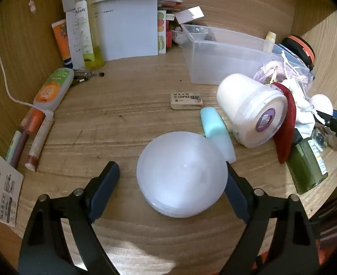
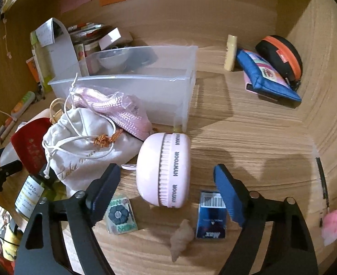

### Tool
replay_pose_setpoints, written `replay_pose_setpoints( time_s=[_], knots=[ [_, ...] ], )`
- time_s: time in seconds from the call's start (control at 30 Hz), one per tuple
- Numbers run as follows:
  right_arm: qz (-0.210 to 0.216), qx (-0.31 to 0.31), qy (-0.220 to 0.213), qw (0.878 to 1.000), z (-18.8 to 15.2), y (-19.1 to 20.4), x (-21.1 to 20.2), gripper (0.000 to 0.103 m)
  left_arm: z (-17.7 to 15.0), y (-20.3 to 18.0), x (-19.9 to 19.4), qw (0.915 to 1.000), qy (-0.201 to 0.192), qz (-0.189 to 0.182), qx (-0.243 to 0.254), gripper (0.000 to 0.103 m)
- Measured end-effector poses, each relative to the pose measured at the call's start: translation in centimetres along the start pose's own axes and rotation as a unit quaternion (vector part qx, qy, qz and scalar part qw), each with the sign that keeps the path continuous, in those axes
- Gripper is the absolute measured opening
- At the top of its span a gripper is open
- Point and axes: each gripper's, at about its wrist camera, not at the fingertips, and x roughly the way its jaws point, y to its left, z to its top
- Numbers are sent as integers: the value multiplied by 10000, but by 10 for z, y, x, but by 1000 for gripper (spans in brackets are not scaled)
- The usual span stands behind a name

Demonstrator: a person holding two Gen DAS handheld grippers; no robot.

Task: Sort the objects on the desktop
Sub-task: 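Carry white jar with left tool while right tool carries pink brush toward clear bin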

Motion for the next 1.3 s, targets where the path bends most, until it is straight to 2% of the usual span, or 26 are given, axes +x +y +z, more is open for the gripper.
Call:
replay_pose_setpoints(
  time_s=[0.13, 0.2, 0.23, 0.33, 0.63, 0.83, 1.13, 1.3],
  knots=[
    [-124, -154, 117, 9997, 0, 6, 9, 53, 0, 0, 2, 10000, -69, 48, 4, 86],
    [-180, -167, 161, 9996, 0, 6, 13, 47, 2, 1, 3, 9999, -92, 62, -18, 84],
    [-177, -148, 173, 9996, 0, 4, 14, 42, 2, 1, 3, 9999, -118, 83, -36, 80],
    [-130, -56, 117, 9998, 1, 1, 14, 38, 4, 2, 2, 9997, -179, 150, -57, 65],
    [-187, -2, -147, 9997, 2, -5, 0, 37, 8, 15, 6, 9990, -202, 252, -293, 65],
    [-137, 4, -311, 9994, 10, -8, -16, 37, 18, 21, -7, 9981, -370, 277, -419, 65],
    [94, -94, -619, 9980, 25, -10, -51, 37, 47, 17, -44, 9983, -419, -358, -195, 65],
    [466, -156, -660, 9966, 34, -9, -71, 37, 67, 11, -65, 9966, -537, -615, -149, 65]
  ],
)
